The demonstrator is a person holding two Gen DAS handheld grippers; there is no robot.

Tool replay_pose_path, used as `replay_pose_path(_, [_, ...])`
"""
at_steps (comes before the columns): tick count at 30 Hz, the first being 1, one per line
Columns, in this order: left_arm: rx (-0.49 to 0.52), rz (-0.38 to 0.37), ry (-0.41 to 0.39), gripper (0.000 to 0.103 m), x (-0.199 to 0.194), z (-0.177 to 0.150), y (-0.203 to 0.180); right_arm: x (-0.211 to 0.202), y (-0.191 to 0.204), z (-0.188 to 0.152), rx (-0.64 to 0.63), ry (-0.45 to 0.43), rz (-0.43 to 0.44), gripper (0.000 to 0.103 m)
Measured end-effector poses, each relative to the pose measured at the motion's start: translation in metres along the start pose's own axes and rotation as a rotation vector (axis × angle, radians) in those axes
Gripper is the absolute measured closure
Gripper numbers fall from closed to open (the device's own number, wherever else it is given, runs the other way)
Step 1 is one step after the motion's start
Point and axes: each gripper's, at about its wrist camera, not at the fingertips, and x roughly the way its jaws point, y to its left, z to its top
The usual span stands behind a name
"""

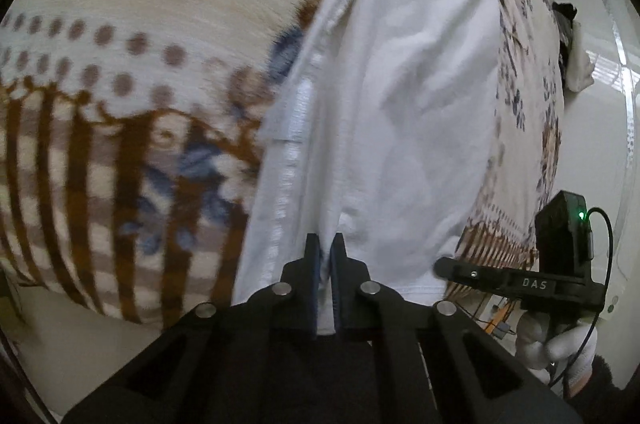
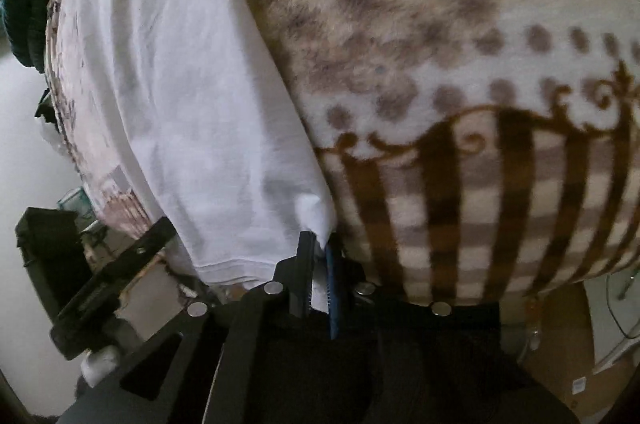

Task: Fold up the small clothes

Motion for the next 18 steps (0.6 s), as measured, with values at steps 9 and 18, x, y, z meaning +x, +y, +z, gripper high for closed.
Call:
replay_pose_path(9, [-0.089, -0.058, 0.032, 0.09, -0.024, 0.007, 0.035, -0.015, -0.006, 0.001, 0.004, 0.042, -0.019, 0.092])
replay_pose_path(18, [0.05, -0.225, -0.257, 0.041, -0.086, 0.161, -0.026, -0.125, 0.052, 0.12, -0.126, -0.183, 0.113, 0.04])
